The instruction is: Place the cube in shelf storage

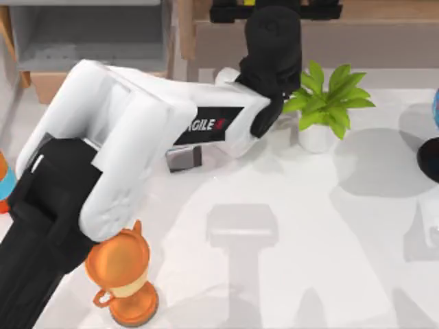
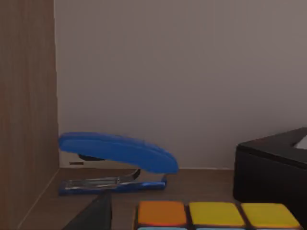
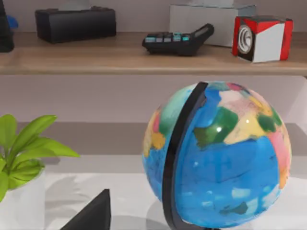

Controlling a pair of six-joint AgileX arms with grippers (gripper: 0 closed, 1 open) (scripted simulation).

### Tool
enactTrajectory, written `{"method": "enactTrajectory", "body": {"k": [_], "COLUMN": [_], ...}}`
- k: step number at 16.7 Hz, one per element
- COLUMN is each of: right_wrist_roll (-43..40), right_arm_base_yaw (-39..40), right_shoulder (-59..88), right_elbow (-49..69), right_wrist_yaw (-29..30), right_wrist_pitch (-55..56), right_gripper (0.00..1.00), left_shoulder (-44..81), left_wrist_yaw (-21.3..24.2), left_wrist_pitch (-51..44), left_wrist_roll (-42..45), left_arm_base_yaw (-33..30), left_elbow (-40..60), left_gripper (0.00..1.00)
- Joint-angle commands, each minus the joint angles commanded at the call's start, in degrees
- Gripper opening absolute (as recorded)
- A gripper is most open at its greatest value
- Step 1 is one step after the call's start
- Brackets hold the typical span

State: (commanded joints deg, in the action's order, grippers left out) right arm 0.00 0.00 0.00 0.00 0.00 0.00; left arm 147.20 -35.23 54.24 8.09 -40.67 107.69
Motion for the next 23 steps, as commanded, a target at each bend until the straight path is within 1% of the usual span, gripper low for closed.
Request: {"method": "enactTrajectory", "body": {"k": [2, 4, 6, 9, 12, 15, 18, 23], "right_wrist_roll": [0.0, 0.0, 0.0, 0.0, 0.0, 0.0, 0.0, 0.0], "right_arm_base_yaw": [0.0, 0.0, 0.0, 0.0, 0.0, 0.0, 0.0, 0.0], "right_shoulder": [0.0, 0.0, 0.0, 0.0, 0.0, 0.0, 0.0, 0.0], "right_elbow": [0.0, 0.0, 0.0, 0.0, 0.0, 0.0, 0.0, 0.0], "right_wrist_yaw": [0.0, 0.0, 0.0, 0.0, 0.0, 0.0, 0.0, 0.0], "right_wrist_pitch": [0.0, 0.0, 0.0, 0.0, 0.0, 0.0, 0.0, 0.0], "right_gripper": [1.0, 1.0, 1.0, 1.0, 1.0, 1.0, 1.0, 1.0], "left_shoulder": [-0.5, -1.2, -2.3, -4.2, -6.6, -9.2, -12.1, -17.1], "left_wrist_yaw": [1.0, 2.7, 5.0, 9.4, 14.8, 21.0, 27.6, 39.2], "left_wrist_pitch": [0.5, 1.3, 2.3, 4.3, 6.7, 9.5, 12.4, 17.4], "left_wrist_roll": [-3.5, -9.3, -17.3, -32.5, -51.2, -72.6, -95.9, -137.3], "left_arm_base_yaw": [-3.6, -9.5, -17.6, -33.0, -51.9, -73.5, -97.0, -138.5], "left_elbow": [-1.0, -2.6, -4.9, -9.3, -14.7, -20.9, -27.6, -39.7], "left_gripper": [1.0, 1.0, 1.0, 1.0, 1.0, 1.0, 1.0, 1.0]}}
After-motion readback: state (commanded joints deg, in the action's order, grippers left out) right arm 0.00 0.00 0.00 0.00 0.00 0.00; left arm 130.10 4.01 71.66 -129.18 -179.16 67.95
